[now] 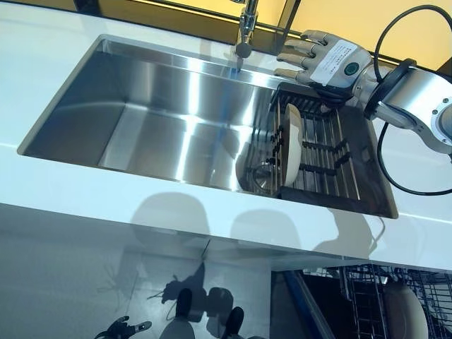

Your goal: Take plates into dishwasher

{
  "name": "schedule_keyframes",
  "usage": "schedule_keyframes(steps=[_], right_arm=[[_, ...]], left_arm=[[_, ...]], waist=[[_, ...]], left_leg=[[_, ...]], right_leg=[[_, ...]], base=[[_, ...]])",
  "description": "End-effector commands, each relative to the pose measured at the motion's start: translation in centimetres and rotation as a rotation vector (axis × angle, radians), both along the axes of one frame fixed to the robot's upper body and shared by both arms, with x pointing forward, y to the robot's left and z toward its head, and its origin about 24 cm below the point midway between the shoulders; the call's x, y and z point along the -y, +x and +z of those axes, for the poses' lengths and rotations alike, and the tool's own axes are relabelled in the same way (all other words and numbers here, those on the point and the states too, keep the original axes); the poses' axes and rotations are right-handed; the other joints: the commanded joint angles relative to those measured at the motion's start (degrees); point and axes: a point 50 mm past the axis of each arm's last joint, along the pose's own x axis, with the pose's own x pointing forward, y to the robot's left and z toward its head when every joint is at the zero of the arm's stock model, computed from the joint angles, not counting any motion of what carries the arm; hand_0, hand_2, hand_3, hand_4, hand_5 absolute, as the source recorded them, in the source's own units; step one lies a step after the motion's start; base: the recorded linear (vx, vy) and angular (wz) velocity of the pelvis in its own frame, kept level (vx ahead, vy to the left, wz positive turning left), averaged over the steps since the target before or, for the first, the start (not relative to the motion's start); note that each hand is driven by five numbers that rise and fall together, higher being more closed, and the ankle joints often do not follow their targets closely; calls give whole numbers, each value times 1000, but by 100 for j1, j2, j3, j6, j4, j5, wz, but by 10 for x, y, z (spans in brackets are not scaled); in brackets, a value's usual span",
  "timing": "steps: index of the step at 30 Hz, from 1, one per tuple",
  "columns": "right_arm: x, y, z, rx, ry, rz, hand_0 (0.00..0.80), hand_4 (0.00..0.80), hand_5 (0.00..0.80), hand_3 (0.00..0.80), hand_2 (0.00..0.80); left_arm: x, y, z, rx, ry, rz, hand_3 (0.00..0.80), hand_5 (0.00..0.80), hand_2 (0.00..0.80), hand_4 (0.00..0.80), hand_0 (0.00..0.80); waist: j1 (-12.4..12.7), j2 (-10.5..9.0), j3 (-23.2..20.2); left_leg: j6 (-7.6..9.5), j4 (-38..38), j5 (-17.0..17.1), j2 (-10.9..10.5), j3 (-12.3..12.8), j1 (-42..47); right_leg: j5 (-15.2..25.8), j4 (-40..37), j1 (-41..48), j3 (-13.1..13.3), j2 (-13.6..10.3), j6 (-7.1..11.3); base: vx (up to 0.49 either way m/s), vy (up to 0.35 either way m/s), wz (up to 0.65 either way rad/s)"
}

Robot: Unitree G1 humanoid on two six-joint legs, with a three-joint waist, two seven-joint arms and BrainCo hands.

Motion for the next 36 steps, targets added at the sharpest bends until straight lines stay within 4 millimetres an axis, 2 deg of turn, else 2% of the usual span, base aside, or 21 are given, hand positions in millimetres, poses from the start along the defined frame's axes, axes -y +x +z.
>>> schedule_keyframes(steps=[1,36], right_arm=[[0,-6,20,64,-48,-23,0,0,0,0,0],[9,2,-14,-60,-143,-69,0,0,0,0,0]], left_arm=[[-15,3,8,35,26,45,0,0,0,0,0],[-17,6,10,70,24,68,0,0,0,0,0]], waist=[[164,-72,48],[121,-68,97]], left_leg=[[105,-25,-570,81,-3,50],[100,-25,-560,93,60,-5]], right_leg=[[-191,2,23,10,19,303],[-187,2,-59,59,49,285]], base=[[0,0,0],[0,0,0]])
